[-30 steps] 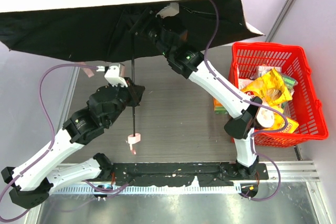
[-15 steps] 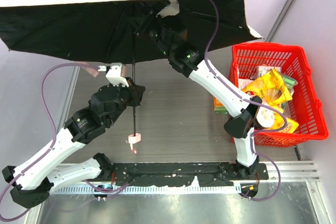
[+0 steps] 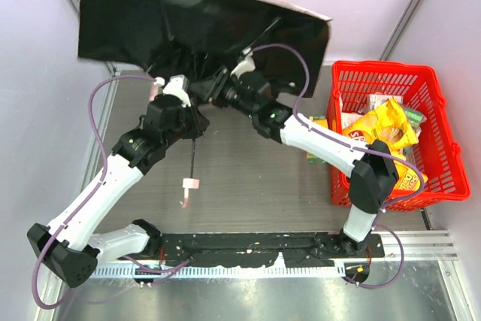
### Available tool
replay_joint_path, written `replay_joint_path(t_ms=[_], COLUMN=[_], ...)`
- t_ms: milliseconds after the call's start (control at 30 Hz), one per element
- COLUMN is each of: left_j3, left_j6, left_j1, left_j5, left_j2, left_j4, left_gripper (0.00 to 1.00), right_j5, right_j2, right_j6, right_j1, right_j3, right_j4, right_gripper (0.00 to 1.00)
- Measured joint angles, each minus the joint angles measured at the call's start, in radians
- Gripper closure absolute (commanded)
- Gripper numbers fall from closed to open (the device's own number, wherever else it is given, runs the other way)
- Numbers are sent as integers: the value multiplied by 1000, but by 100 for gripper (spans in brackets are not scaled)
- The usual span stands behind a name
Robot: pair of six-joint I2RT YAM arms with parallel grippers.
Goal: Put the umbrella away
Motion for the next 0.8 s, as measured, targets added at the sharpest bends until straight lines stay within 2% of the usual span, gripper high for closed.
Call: replay_joint_path(t_ms=[100, 200, 233, 333, 367, 433, 567, 667, 733, 800], left_j3=[0, -2, -10, -56, -84, -149, -259, -290, -290, -290], left_j6=[-55, -100, -112, -135, -147, -172, -228, -257, -277, -292], left_j1=[31, 46, 46, 50, 49, 47, 46, 46, 46, 46], left_j5=[32, 58, 66, 97, 116, 145, 185, 219, 248, 289], left_j2=[16, 3, -5, -45, -74, -154, -293, -324, -318, -291], left_j4=[35, 73, 98, 173, 192, 208, 209, 198, 206, 224], left_gripper=[100, 100, 93, 49, 39, 27, 22, 20, 23, 31], right_j5=[-41, -71, -91, -177, -187, -205, -211, -208, -208, -211], right_j2=[-26, -26, -27, -28, -27, -21, 5, 32, 41, 43], right_j6=[20, 27, 35, 79, 89, 118, 182, 213, 218, 218], right_j1=[38, 43, 31, -2, -11, -51, -123, -153, -154, -148], right_j3=[-80, -84, -84, -84, -84, -86, -83, -63, -51, -46], right_j4=[39, 87, 104, 151, 161, 193, 250, 269, 269, 273], right_gripper=[100, 100, 100, 100, 100, 100, 100, 99, 100, 100])
